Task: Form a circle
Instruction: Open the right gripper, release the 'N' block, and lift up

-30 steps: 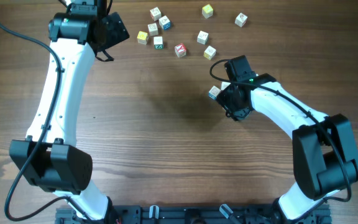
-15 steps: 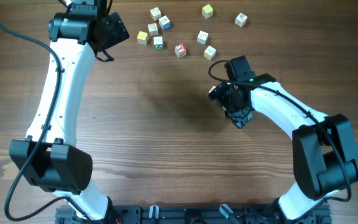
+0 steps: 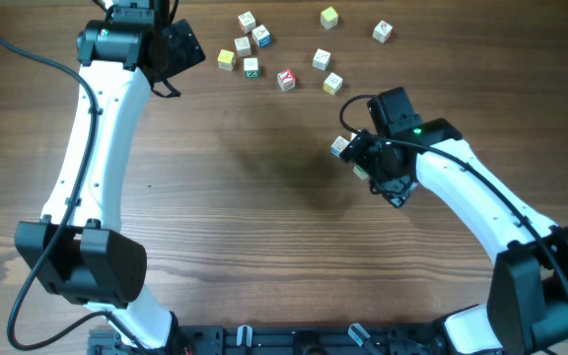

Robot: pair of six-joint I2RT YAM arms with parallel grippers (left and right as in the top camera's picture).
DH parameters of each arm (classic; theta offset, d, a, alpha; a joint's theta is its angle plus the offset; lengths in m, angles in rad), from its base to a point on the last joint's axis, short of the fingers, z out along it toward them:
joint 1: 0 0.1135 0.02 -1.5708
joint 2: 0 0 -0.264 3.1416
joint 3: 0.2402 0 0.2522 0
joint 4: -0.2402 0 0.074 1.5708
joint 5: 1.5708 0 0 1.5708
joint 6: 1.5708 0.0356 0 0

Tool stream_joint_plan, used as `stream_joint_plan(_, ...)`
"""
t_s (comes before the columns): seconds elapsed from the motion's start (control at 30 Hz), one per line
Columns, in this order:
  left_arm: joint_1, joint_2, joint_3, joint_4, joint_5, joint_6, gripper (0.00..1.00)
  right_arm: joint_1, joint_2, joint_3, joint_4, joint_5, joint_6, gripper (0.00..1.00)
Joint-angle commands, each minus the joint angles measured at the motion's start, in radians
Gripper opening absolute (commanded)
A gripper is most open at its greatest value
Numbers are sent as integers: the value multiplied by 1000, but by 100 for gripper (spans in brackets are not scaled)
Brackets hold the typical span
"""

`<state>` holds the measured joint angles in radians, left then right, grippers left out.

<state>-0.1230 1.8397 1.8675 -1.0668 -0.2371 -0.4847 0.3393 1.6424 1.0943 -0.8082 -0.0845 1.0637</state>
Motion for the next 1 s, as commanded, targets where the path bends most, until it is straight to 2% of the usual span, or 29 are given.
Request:
stream_joint_plan(0.0,2,-22,18,0,5,-14,100,5,-10,-7,-7,68,-42,100)
stream_joint_plan(0.07,2,-22,18,0,5,-14,100,5,-10,-7,-10,69,-89,100)
stream_joint_plan(0.1,2,-22,18,0,5,-14,100,5,-10,-7,-14,69,-93,95)
stream_joint_plan(0.13,2,-22,18,0,5,-14,100,4,-10,-7,-21,69,-92,84)
stream_joint_plan(0.2,2,-22,18,0,5,-14,100,4,-10,-7,-36,61,-91,43)
stream_joint_plan(0.33,2,-22,18,0,5,-14,100,4,-10,-8,-76,62,-44,7)
stream_joint_plan(0.4,2,-22,18,0,5,-14,100,4,-10,-12,-75,80,-26,4)
stream_joint_plan(0.57,2,-22,18,0,5,-14,100,3,-10,-92,-41,162,124,4)
stream_joint_plan(0.67,2,-22,18,0,5,-14,100,3,-10,-94,-25,163,123,5)
stream_joint_plan(0.73,2,-22,18,0,5,-14,100,6,-10,-95,-12,162,115,20)
stream_joint_plan(0.77,2,-22,18,0,5,-14,100,8,-10,-95,-7,162,114,25)
stream_joint_plan(0.8,2,-22,18,0,5,-14,100,8,-10,-95,-7,163,114,24)
stream_joint_plan(0.83,2,-22,18,0,5,-14,100,9,-10,-100,5,169,114,18)
stream_joint_plan(0.87,2,-22,18,0,5,-14,100,9,-10,-109,29,174,114,4)
stream_joint_plan(0.97,2,-22,18,0,5,-14,100,9,-10,-133,74,161,114,4)
